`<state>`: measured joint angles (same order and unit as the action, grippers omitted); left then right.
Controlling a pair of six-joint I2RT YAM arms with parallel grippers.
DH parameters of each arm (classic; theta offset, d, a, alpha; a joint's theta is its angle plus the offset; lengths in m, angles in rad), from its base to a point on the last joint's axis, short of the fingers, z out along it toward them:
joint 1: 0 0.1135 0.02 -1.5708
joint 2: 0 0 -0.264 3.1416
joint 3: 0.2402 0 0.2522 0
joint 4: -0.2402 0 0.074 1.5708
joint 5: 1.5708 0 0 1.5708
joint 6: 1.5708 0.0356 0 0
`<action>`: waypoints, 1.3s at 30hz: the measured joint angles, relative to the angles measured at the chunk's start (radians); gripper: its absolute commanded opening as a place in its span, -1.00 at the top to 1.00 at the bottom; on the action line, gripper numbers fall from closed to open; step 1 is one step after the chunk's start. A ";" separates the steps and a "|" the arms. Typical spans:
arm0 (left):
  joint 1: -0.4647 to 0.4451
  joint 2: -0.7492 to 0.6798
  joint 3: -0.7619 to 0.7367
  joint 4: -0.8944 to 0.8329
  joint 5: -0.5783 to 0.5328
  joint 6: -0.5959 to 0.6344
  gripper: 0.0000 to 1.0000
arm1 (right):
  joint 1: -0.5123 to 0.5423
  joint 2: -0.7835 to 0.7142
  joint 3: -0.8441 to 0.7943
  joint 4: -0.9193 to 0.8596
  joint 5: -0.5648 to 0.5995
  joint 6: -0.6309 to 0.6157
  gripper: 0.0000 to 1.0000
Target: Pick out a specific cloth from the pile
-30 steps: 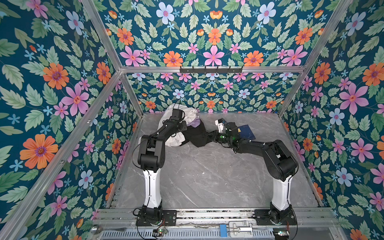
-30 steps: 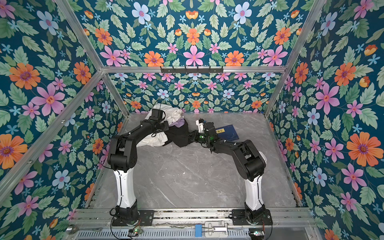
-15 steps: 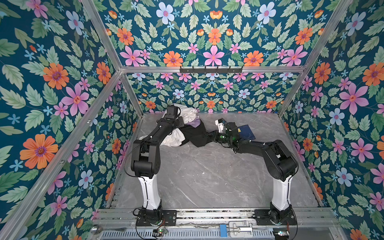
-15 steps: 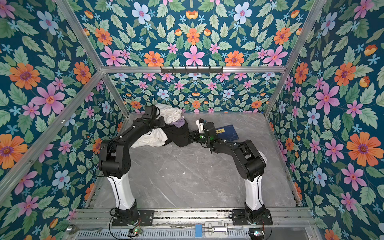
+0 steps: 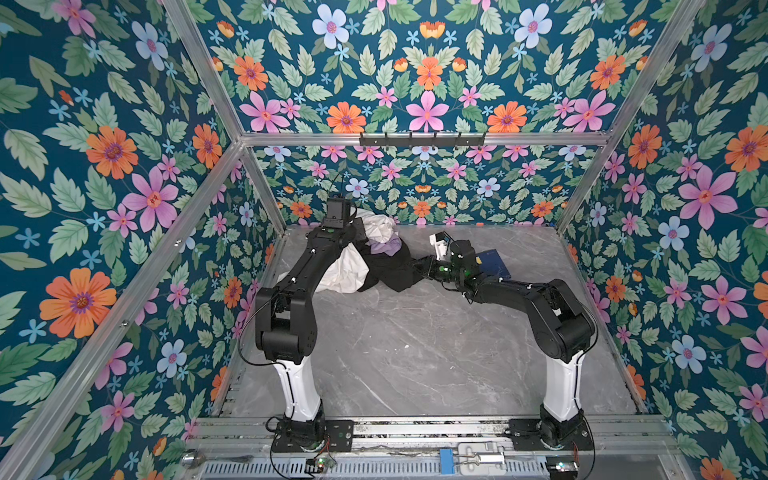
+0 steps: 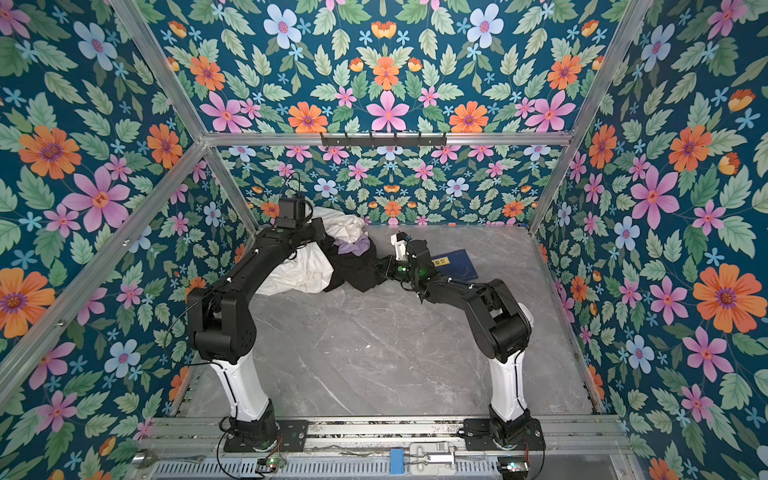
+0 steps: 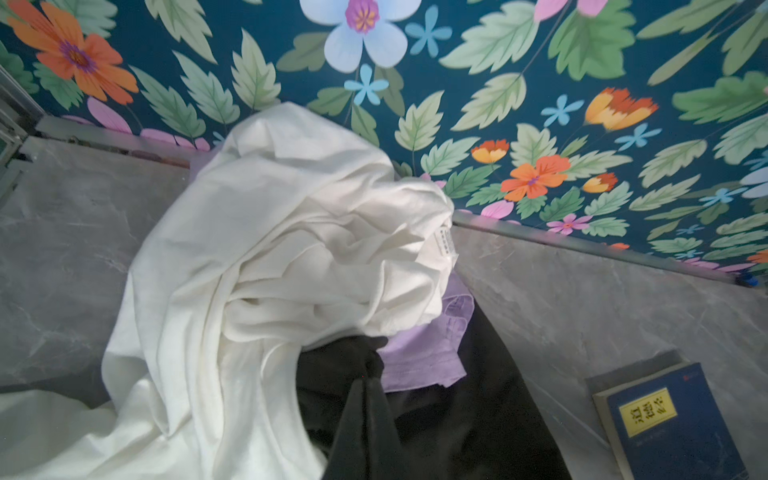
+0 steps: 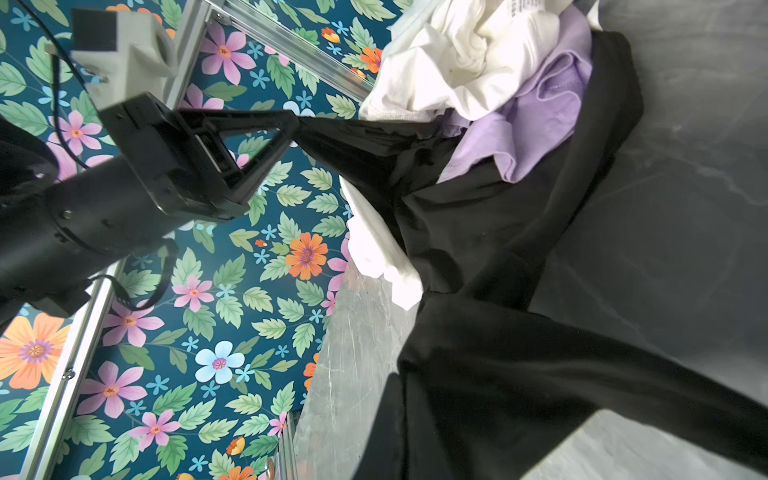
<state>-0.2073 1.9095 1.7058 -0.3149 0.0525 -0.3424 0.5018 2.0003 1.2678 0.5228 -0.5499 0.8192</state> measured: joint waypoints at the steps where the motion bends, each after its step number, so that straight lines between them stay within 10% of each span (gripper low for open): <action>1: 0.003 0.002 0.015 -0.005 -0.001 0.000 1.00 | 0.001 0.000 0.004 -0.003 0.000 -0.002 1.00; 39: 0.079 0.026 0.413 -0.138 0.025 0.004 1.00 | 0.011 -0.090 0.112 -0.109 0.008 -0.060 1.00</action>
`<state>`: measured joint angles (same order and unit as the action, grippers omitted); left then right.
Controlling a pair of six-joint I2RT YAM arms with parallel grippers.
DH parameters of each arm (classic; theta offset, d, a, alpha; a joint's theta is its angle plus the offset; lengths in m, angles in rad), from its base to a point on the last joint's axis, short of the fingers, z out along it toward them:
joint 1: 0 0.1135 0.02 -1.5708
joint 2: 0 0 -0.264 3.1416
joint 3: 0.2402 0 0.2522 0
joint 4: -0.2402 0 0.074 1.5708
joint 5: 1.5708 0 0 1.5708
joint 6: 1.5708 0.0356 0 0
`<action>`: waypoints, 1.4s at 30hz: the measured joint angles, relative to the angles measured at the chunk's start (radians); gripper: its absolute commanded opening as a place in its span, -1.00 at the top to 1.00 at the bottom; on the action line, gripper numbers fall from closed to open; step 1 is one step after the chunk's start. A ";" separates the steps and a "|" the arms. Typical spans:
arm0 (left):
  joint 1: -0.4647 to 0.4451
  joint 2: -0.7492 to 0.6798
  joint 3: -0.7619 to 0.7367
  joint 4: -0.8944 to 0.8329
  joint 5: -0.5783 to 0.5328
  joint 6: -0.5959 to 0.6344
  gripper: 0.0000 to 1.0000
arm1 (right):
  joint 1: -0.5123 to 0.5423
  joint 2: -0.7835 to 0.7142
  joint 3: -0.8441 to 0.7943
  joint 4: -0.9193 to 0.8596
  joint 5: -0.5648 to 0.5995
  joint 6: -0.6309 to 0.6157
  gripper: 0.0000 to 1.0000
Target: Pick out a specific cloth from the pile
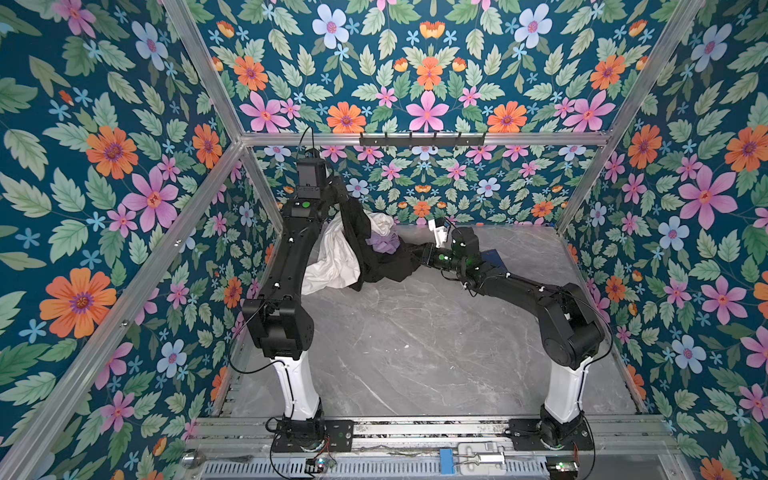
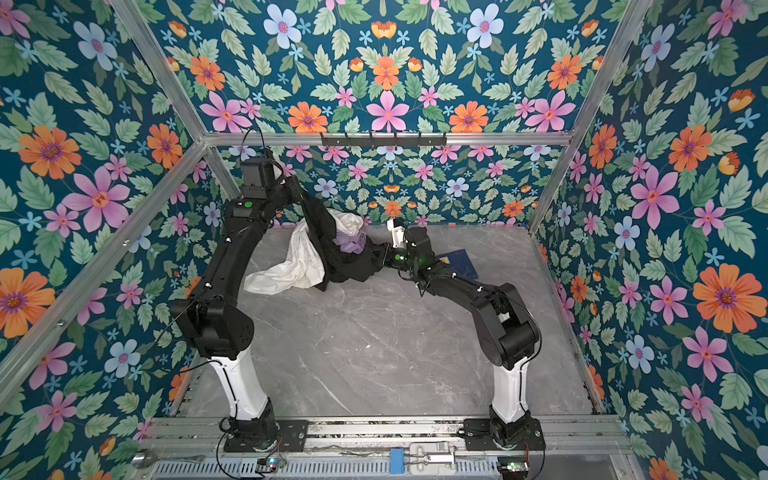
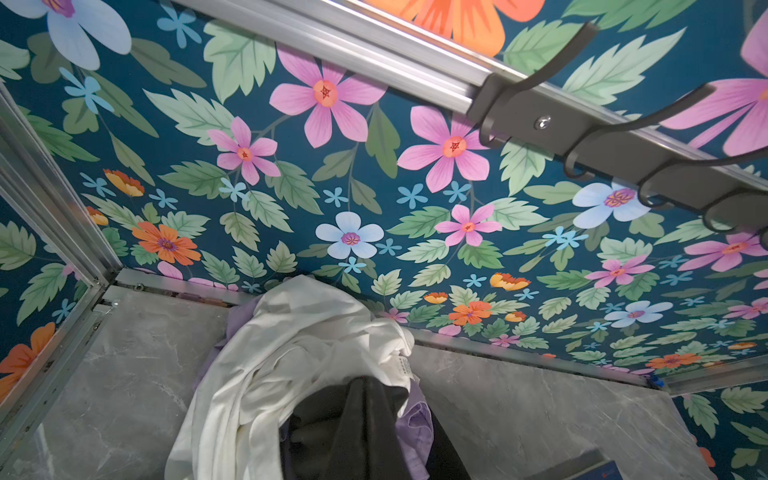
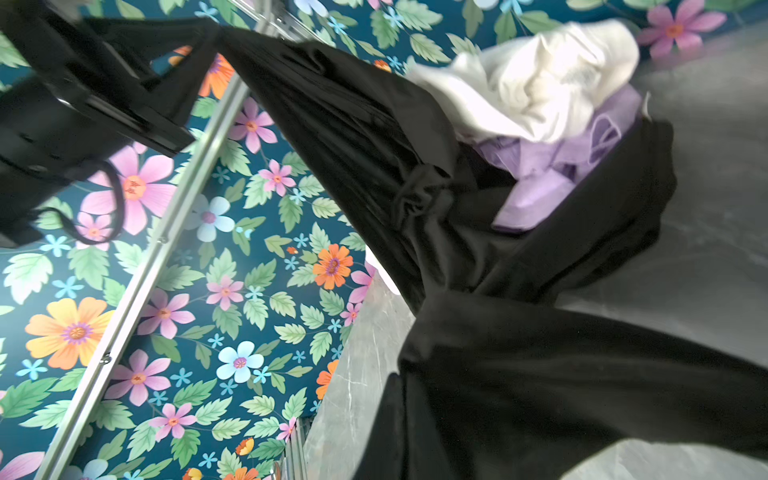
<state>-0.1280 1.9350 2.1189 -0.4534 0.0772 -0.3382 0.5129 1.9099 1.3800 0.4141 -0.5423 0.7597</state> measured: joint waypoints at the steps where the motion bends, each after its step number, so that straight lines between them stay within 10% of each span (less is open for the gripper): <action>1: 0.000 -0.001 0.001 0.000 0.000 0.000 1.00 | 0.000 -0.008 0.010 -0.005 0.001 -0.006 1.00; 42: -0.022 -0.094 0.069 -0.010 0.060 0.000 1.00 | -0.020 -0.121 0.322 -0.203 0.049 -0.181 1.00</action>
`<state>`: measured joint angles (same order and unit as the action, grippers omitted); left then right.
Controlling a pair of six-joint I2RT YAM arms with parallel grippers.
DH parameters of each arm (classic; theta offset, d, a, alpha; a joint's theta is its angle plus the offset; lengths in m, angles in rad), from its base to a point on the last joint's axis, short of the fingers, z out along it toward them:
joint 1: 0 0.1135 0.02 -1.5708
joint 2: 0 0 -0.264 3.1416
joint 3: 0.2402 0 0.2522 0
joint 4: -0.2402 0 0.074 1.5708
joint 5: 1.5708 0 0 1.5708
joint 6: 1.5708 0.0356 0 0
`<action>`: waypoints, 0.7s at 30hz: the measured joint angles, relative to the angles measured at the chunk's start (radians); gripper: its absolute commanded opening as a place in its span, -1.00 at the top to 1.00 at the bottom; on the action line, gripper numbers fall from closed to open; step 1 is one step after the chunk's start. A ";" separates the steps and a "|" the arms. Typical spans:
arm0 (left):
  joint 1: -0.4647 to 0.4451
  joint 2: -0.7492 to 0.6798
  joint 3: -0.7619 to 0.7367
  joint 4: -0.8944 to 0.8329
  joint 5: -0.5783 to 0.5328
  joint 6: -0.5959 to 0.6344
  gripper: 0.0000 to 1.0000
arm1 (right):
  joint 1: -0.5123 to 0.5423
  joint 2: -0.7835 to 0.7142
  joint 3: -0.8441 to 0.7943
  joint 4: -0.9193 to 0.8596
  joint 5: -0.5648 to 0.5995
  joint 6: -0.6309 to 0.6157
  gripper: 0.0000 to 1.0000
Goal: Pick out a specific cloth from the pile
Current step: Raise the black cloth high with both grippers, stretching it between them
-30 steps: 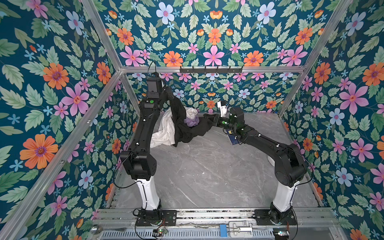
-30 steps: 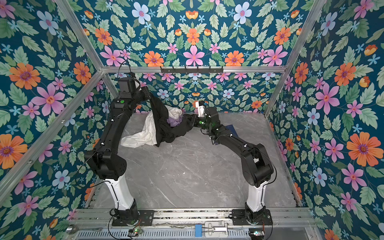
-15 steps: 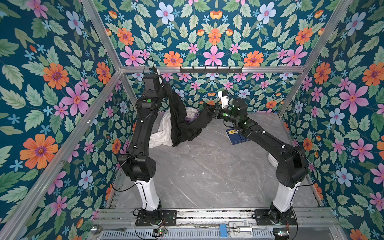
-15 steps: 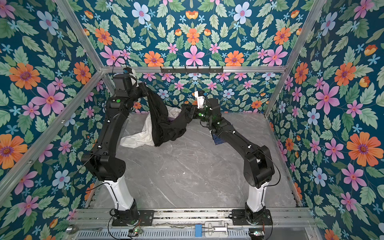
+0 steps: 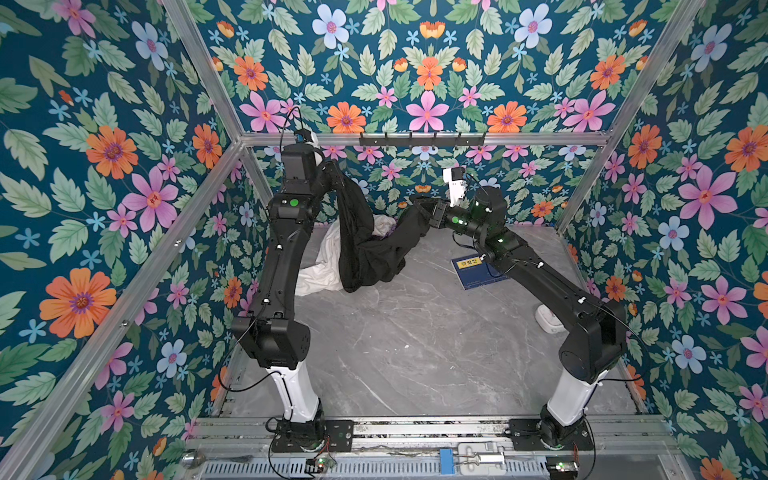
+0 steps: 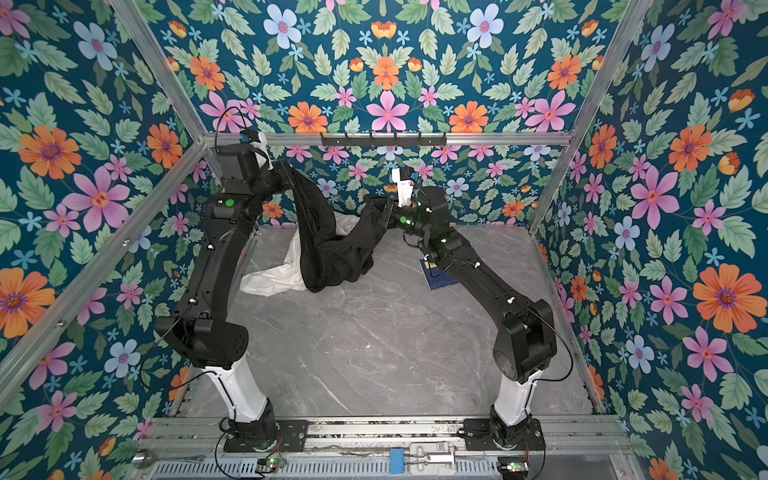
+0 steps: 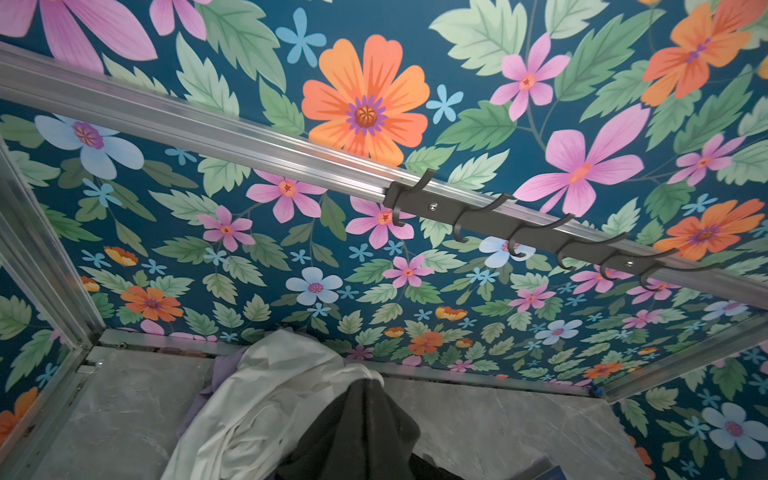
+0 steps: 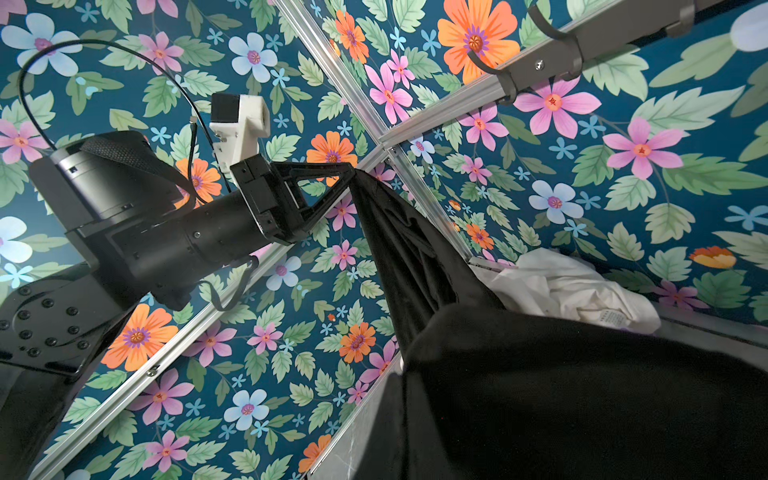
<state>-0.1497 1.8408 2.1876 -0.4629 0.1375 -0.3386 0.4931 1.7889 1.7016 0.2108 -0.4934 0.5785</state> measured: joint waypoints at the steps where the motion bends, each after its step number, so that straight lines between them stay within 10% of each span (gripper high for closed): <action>1: -0.008 -0.006 -0.005 0.000 0.010 -0.002 1.00 | 0.001 -0.002 0.003 -0.006 0.000 -0.005 1.00; 21: -0.067 -0.098 -0.010 0.015 0.037 -0.029 1.00 | 0.008 -0.105 0.060 -0.104 0.026 -0.074 1.00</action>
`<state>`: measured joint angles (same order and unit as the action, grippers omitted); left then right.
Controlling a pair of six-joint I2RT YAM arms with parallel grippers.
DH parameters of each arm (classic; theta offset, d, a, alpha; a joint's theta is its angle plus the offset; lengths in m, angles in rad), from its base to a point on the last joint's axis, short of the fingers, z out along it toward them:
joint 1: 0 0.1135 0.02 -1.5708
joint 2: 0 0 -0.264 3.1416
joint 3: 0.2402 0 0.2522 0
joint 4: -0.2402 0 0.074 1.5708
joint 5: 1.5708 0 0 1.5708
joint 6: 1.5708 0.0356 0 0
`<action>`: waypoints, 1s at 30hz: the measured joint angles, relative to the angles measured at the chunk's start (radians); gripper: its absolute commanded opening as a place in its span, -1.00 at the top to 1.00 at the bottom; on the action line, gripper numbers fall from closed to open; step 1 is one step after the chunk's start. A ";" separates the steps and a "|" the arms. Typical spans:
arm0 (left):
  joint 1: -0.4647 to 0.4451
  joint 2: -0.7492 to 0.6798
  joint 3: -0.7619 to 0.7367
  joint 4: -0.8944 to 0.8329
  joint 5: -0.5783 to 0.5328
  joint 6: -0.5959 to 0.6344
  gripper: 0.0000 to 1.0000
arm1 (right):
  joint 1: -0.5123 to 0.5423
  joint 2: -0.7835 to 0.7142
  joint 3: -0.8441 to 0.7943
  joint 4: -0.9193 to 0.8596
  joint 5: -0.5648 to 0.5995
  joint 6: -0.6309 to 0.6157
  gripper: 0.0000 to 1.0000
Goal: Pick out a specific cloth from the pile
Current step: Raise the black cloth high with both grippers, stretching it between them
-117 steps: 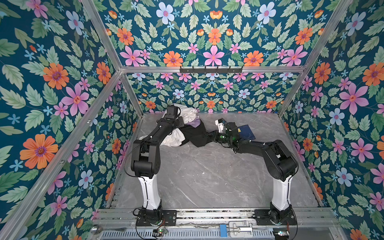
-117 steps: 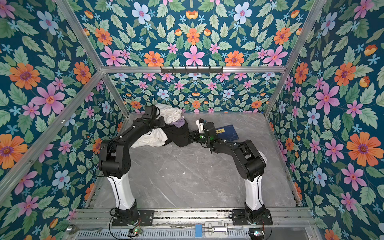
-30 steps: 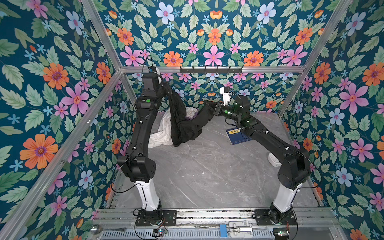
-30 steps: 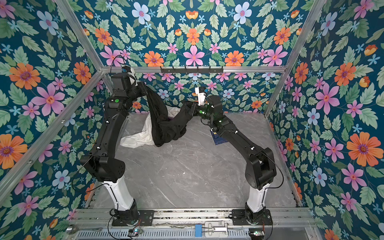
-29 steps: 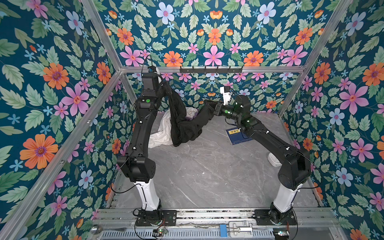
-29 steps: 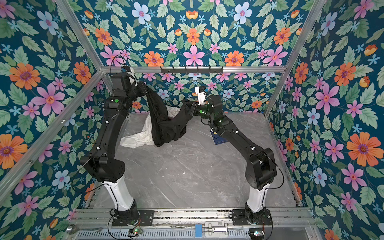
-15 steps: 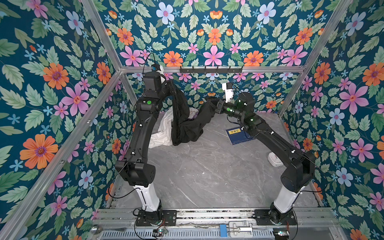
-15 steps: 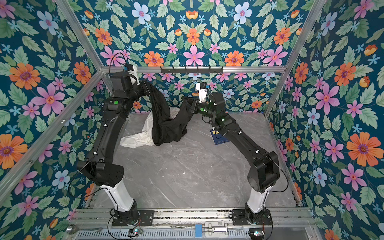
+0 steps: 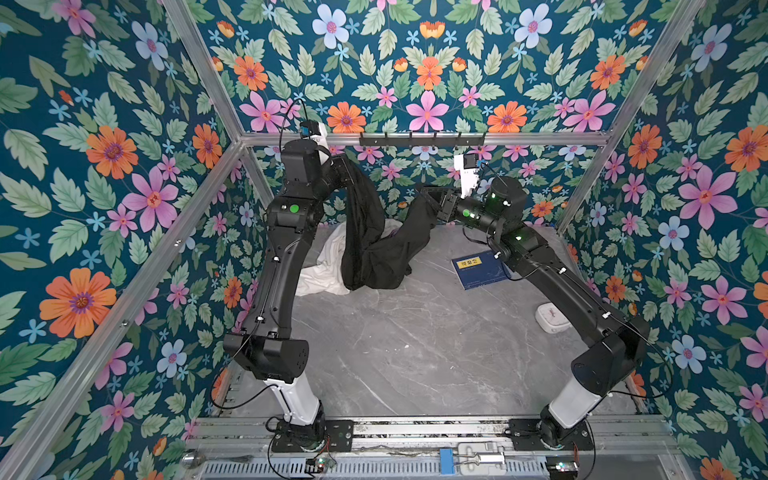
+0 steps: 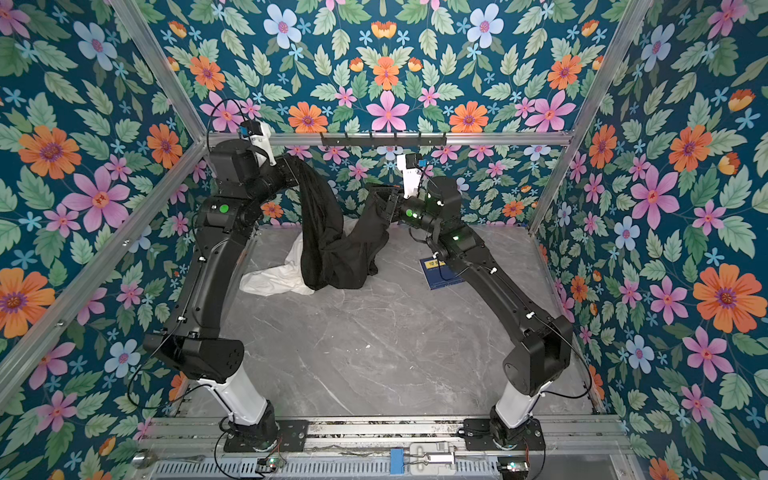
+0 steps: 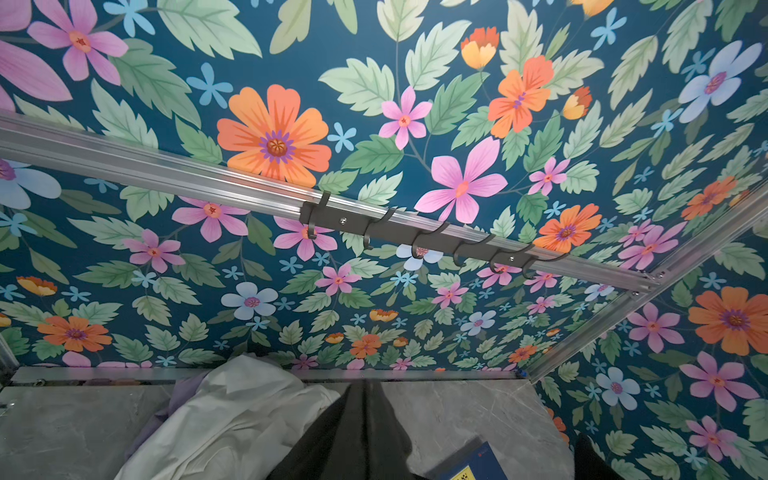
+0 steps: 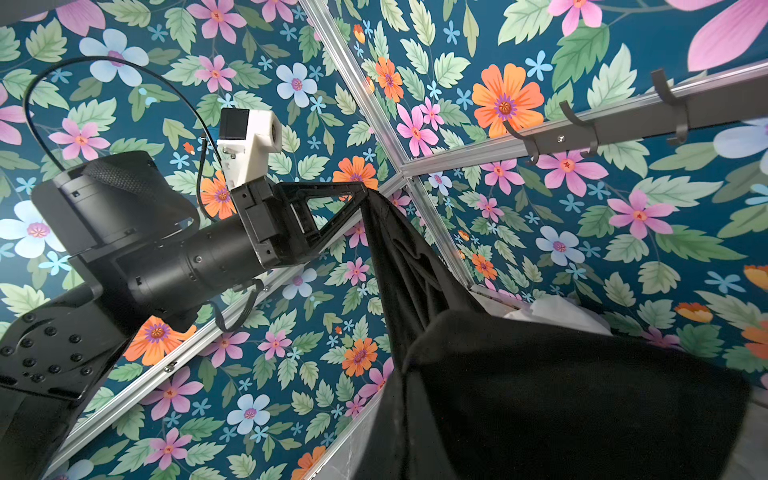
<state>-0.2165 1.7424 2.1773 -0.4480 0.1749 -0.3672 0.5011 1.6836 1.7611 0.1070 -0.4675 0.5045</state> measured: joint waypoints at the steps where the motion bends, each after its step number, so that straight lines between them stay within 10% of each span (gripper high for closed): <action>1: -0.002 -0.004 0.000 0.000 0.000 0.000 1.00 | 0.000 -0.004 0.003 -0.006 0.000 -0.003 1.00; 30: -0.144 -0.166 0.013 0.009 -0.001 -0.021 1.00 | 0.044 -0.148 0.136 -0.192 0.053 -0.095 1.00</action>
<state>-0.3603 1.5768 2.1902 -0.4389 0.1738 -0.3878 0.5453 1.5360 1.8969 -0.0849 -0.4145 0.4099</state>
